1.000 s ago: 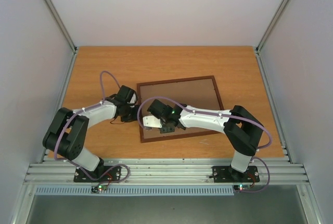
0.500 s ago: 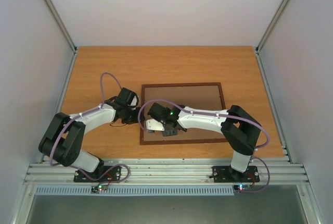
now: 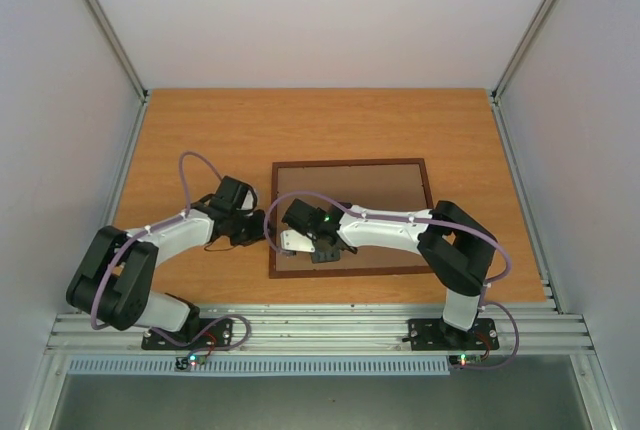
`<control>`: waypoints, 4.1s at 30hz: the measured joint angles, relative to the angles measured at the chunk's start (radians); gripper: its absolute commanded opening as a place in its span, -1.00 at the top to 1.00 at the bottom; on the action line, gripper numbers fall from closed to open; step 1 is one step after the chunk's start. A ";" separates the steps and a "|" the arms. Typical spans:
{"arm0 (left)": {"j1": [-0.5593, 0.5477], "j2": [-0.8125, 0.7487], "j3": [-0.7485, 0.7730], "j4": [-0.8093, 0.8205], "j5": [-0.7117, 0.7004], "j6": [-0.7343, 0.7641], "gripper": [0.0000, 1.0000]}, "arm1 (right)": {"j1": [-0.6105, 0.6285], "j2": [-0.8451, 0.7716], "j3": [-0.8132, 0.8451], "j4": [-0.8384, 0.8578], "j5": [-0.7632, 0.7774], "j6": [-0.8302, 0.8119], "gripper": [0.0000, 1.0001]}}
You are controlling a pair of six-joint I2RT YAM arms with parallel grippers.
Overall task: Take the photo out of the frame
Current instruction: Release the photo frame item from the photo frame.
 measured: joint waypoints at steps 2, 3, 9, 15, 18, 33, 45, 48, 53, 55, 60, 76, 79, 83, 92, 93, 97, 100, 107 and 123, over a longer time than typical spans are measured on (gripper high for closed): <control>0.000 0.000 -0.006 0.008 0.011 -0.007 0.42 | 0.000 0.001 0.000 0.001 -0.006 0.003 0.98; 0.000 0.000 -0.011 0.014 0.017 -0.008 0.44 | 0.000 0.001 0.000 0.002 -0.011 0.004 0.98; 0.000 0.000 -0.040 0.040 0.045 -0.018 0.54 | 0.001 0.026 0.040 -0.021 -0.066 0.007 0.98; 0.000 -0.001 -0.056 0.064 0.062 -0.031 0.61 | 0.003 0.069 0.101 -0.075 -0.091 0.017 0.98; 0.000 -0.009 -0.061 0.066 0.062 -0.033 0.62 | 0.003 0.075 0.110 -0.086 -0.091 0.024 0.98; 0.000 -0.013 -0.068 0.071 0.063 -0.034 0.64 | -0.016 0.074 0.113 -0.098 -0.107 0.048 0.98; 0.003 -0.013 -0.070 0.076 0.069 -0.037 0.69 | -0.038 0.070 0.113 -0.115 -0.113 0.051 0.98; 0.003 -0.013 -0.070 0.078 0.069 -0.037 0.69 | -0.038 0.070 0.118 -0.122 -0.113 0.051 0.98; 0.003 -0.013 -0.070 0.079 0.070 -0.039 0.70 | -0.038 0.080 0.133 -0.130 -0.113 0.053 0.98; 0.003 -0.013 -0.071 0.082 0.071 -0.041 0.70 | -0.038 0.084 0.137 -0.133 -0.114 0.056 0.98; 0.003 -0.013 -0.074 0.089 0.073 -0.042 0.71 | -0.040 0.095 0.153 -0.137 -0.118 0.061 0.97; 0.006 -0.016 -0.082 0.105 0.078 -0.052 0.78 | -0.042 0.122 0.208 -0.198 -0.121 0.072 0.98; 0.006 -0.024 -0.096 0.127 0.079 -0.063 0.78 | -0.042 0.137 0.241 -0.233 -0.130 0.079 0.98; 0.006 -0.027 -0.111 0.157 0.080 -0.079 0.79 | -0.040 0.148 0.278 -0.276 -0.146 0.094 0.98; -0.005 -0.036 -0.151 0.239 0.079 -0.120 0.80 | -0.021 0.149 0.372 -0.370 -0.152 0.140 0.98; -0.007 -0.036 -0.154 0.248 0.080 -0.123 0.80 | -0.019 0.151 0.379 -0.377 -0.151 0.143 0.98; -0.014 -0.038 -0.170 0.280 0.079 -0.139 0.80 | -0.011 0.159 0.418 -0.411 -0.151 0.162 0.98; -0.017 -0.039 -0.177 0.296 0.079 -0.145 0.80 | 0.002 0.163 0.458 -0.426 -0.153 0.171 0.98; -0.036 -0.039 -0.206 0.356 0.097 -0.168 0.81 | 0.051 0.183 0.578 -0.362 -0.196 0.186 0.98; -0.056 -0.131 -0.221 0.244 0.052 -0.180 0.63 | 0.056 0.095 0.378 -0.209 -0.159 0.200 0.98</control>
